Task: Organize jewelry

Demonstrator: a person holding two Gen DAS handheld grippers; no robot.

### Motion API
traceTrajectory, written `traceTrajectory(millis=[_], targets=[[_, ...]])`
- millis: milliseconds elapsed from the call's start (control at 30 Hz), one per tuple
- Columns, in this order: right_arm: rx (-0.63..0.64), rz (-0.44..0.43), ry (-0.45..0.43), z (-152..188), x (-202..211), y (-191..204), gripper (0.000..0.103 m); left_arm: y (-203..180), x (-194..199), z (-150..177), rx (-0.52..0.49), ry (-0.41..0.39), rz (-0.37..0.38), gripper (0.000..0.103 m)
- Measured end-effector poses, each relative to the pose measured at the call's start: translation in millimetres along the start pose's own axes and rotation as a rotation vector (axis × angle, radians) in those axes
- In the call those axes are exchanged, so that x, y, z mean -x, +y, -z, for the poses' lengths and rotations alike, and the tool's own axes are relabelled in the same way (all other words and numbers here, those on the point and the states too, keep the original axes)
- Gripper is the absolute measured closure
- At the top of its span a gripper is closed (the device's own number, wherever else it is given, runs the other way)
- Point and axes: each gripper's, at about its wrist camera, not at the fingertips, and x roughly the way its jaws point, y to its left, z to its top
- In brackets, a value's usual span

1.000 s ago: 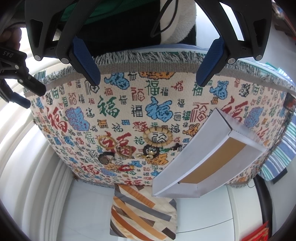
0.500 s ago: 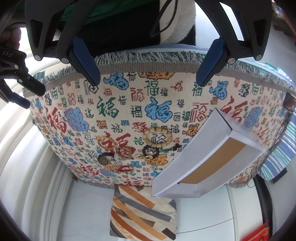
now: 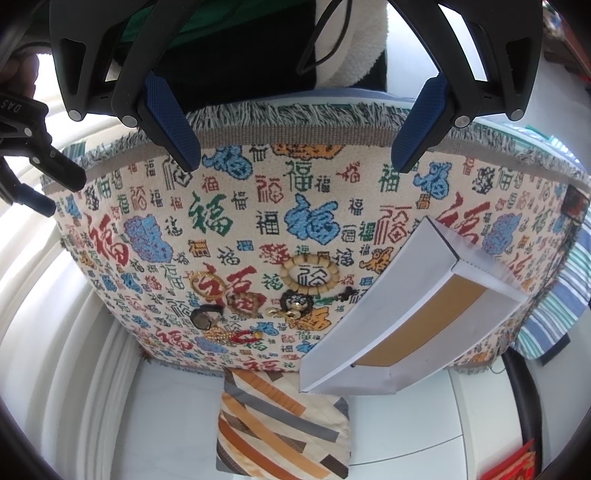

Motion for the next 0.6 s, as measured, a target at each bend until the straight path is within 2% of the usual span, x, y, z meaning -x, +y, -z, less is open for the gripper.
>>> traceTrajectory(millis=[600], targets=[[-0.001,-0.003,0.005,0.3,-1.8,0.0,0.009,0.3,-3.5,-0.3,0.004,0.014,-0.023,0.001]])
